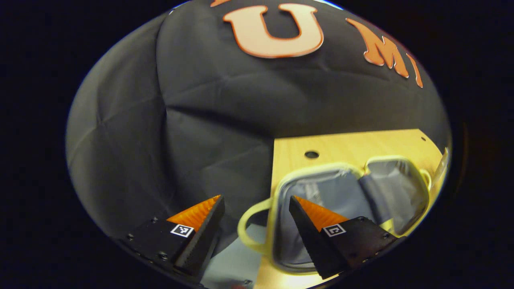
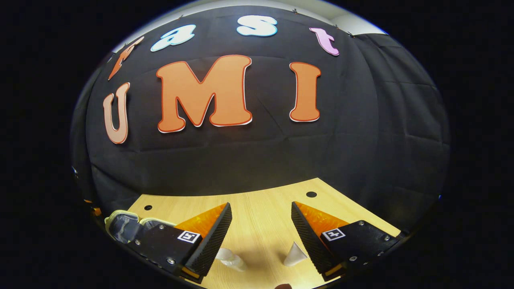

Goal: First open the suitcase, pack the skin care products into it, and then close the suitcase.

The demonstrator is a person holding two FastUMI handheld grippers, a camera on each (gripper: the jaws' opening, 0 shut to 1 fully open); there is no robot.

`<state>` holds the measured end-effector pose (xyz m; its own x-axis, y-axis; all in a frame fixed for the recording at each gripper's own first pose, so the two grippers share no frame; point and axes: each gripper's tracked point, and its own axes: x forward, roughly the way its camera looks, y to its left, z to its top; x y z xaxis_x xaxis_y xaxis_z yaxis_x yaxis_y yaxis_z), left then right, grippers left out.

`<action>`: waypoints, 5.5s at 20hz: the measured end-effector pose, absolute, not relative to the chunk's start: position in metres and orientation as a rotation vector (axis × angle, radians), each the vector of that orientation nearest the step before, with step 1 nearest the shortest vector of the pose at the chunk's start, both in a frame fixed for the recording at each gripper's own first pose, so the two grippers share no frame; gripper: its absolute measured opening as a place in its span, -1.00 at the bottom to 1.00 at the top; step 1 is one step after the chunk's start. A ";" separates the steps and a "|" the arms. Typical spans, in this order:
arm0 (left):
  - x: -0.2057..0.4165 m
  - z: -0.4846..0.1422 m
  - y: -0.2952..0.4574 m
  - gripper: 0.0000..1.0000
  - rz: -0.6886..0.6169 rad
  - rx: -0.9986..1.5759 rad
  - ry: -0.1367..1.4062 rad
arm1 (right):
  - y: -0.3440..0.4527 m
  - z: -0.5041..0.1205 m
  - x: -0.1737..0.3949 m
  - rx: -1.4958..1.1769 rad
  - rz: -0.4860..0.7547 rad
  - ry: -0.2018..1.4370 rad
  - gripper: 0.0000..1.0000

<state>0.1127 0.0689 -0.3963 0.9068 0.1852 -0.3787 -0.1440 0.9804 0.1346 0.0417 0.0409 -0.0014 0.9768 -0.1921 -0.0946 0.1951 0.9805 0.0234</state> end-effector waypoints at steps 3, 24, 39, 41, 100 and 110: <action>0.094 -0.328 -0.011 1.00 0.143 0.108 0.273 | 0.019 -0.001 0.035 0.000 -0.188 0.086 0.89; 0.039 -0.398 -0.472 0.98 -0.224 0.090 0.186 | -0.060 -0.083 0.016 -0.086 -0.027 0.169 0.90; 0.099 -0.511 -0.551 0.99 -0.191 0.092 0.366 | -0.127 -0.116 0.004 -0.078 -0.099 0.234 0.91; 0.104 -0.514 -0.559 0.74 -0.202 0.079 0.372 | -0.129 -0.119 0.000 -0.082 -0.106 0.242 0.91; 0.096 -0.505 -0.260 0.17 -0.383 0.055 1.230 | 0.081 -0.143 0.004 0.221 0.110 0.519 -0.31; 0.110 -0.514 -0.257 0.24 -0.344 0.092 1.251 | 0.084 -0.151 0.001 0.235 0.108 0.562 -0.31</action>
